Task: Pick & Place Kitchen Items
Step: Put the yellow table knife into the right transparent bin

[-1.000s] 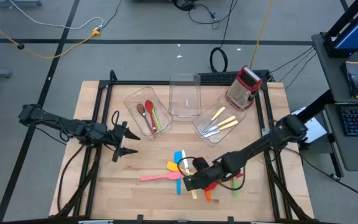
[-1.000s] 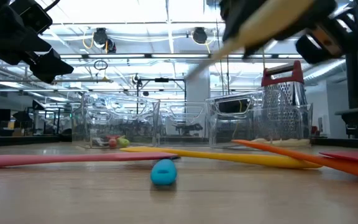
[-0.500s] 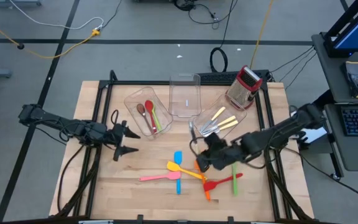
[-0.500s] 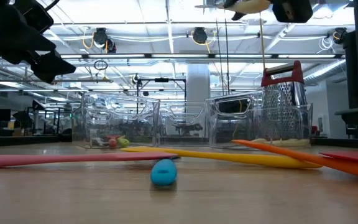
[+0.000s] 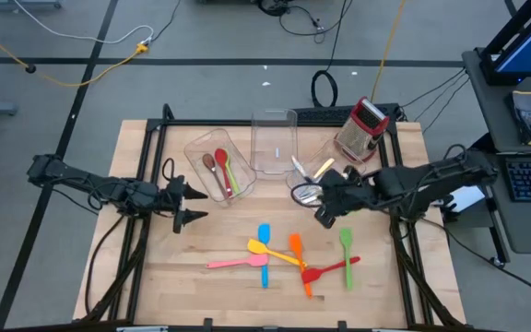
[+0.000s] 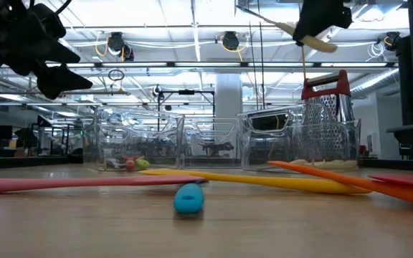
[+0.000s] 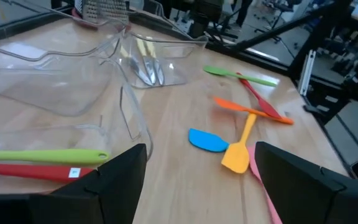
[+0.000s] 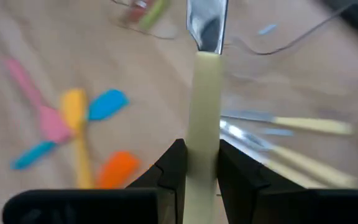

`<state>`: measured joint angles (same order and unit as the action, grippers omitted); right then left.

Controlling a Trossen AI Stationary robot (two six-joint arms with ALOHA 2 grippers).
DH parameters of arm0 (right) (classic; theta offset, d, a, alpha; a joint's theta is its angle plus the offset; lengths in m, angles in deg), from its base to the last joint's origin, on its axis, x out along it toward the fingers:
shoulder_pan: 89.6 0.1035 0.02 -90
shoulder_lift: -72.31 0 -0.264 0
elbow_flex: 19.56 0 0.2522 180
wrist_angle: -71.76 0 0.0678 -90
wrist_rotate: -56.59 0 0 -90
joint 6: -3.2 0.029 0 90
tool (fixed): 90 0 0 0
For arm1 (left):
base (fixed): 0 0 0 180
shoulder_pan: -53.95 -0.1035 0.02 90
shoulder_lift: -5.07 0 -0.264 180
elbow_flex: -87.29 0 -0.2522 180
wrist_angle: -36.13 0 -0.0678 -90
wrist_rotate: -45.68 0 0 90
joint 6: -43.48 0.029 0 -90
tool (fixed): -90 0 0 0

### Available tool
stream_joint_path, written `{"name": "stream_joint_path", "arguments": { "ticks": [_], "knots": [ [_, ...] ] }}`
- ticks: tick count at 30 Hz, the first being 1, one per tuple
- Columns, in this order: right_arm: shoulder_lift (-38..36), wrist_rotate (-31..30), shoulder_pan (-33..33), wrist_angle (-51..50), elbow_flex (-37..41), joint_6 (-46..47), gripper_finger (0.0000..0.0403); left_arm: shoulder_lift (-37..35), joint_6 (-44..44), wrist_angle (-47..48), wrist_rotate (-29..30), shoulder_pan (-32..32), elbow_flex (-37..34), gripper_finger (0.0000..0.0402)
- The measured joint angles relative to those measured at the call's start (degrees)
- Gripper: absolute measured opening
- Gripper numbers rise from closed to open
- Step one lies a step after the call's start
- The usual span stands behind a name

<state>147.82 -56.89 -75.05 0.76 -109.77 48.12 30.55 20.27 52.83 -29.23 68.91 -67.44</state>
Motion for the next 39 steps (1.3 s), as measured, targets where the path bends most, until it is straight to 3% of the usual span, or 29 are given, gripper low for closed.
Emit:
{"name": "stream_joint_path", "arguments": {
  "ticks": [6,15,27,33,39],
  "knots": [
    [-0.4,-4.8,-3.3,-6.8,0.0,-13.4,0.0059,0.0,0.9,0.3,0.0,0.0,0.0,0.0306],
    [-0.4,-13.0,-7.8,-9.5,0.0,-38.3,0.0059,0.0,0.1,0.3,0.1,0.0,0.0,0.0306],
    [-0.4,-14.2,-13.2,-9.5,0.0,-68.0,0.0068,0.0,-2.1,0.3,0.1,0.0,0.0,0.0306],
    [-0.4,-14.0,-15.6,-9.3,0.9,-76.3,0.0059,0.0,-2.9,0.3,0.1,0.0,0.0,0.0306],
    [-0.4,-14.0,-17.3,-8.7,8.3,-82.3,0.0065,0.0,-2.9,0.3,0.1,0.0,0.0,0.0306]
  ]
}}
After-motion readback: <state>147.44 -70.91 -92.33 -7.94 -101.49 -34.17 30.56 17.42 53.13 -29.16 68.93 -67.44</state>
